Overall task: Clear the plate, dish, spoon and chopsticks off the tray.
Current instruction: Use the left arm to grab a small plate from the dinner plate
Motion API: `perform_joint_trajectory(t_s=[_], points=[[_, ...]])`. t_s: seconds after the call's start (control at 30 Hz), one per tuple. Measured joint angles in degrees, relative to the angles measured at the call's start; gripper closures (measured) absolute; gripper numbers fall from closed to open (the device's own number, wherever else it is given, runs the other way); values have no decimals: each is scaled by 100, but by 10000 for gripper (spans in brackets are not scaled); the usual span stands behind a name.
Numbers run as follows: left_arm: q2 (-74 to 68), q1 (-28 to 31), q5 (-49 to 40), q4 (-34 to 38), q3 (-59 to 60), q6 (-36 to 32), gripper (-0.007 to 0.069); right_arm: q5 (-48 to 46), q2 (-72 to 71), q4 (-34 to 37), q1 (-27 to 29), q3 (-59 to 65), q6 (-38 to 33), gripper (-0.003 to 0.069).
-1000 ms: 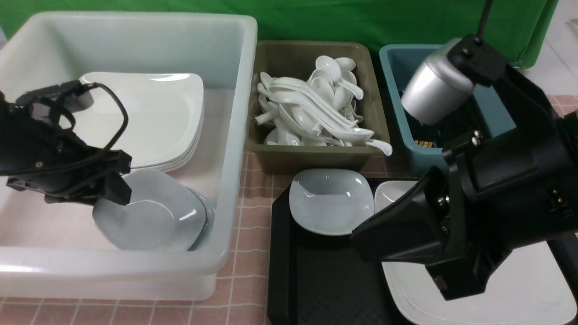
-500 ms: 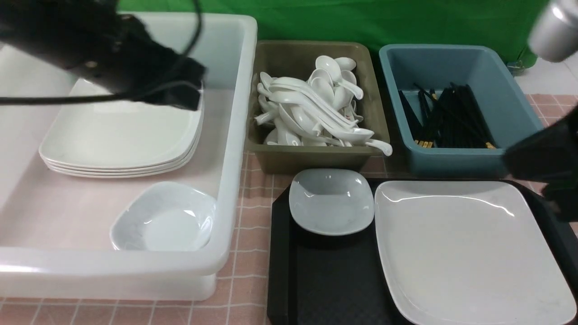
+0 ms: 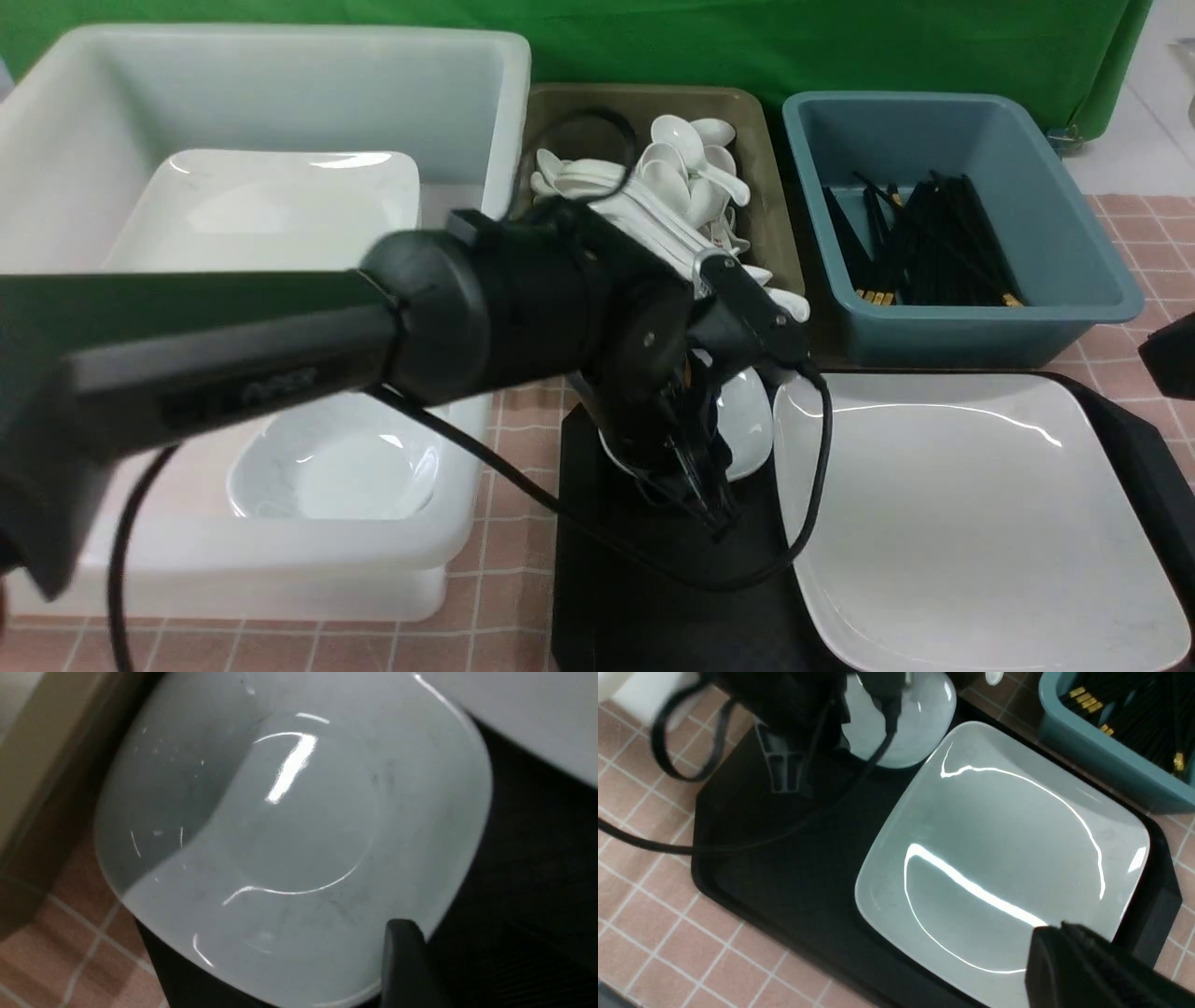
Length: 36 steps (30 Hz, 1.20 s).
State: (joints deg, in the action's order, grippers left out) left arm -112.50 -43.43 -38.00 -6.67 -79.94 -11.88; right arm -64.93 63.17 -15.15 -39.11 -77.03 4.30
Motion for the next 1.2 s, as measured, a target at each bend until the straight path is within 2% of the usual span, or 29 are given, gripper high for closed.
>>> perform_joint_trajectory(t_s=[0.03, 0.07, 0.1, 0.17, 0.2, 0.33, 0.47, 0.5, 0.53, 0.57, 0.63, 0.7, 0.83, 0.97, 1.2], points=[[-145, -13, 119, -206, 0, 5, 232, 0, 0, 45, 0, 0, 0, 629], [-146, -13, 144, -230, 0, 5, 223, 0, 0, 56, 0, 0, 0, 629], [-267, -17, 356, -363, 0, 5, 148, 0, 0, 120, 0, 0, 0, 629], [-320, -17, 494, -390, 0, 5, 108, 0, 0, 187, 0, 0, 0, 629], [-400, -17, 689, -414, 0, 5, 60, 0, 0, 246, 0, 0, 0, 629], [-568, -17, 948, -488, -7, 13, 36, 0, 0, 291, 0, 0, 0, 629], [-616, -17, 1017, -475, -23, 13, 125, 0, -6, 299, 0, 0, 0, 629], [-622, -17, 1049, -420, -23, 18, 192, 0, -8, 298, 0, 0, 0, 629], [-635, -20, 1049, -367, -23, 18, 295, 0, -8, 298, 0, 0, 0, 629], [-643, -20, 1049, -352, -23, 18, 312, 0, -8, 298, 0, 0, 0, 629], [-643, -70, 1078, -266, -37, -97, 479, 0, -8, 310, 0, 0, 0, 629], [-566, -89, 1086, -194, -69, -129, 523, 0, -8, 316, 0, 0, 4, 629], [-339, -77, 798, -93, -80, -129, 550, 0, -19, 431, 0, 0, 4, 629], [273, -71, 234, 155, -30, -5, 603, 6, -121, 1024, 0, -35, 4, 629], [1875, 81, -52, 155, -21, 89, 611, 44, -84, 1472, 0, -565, -206, 629]])
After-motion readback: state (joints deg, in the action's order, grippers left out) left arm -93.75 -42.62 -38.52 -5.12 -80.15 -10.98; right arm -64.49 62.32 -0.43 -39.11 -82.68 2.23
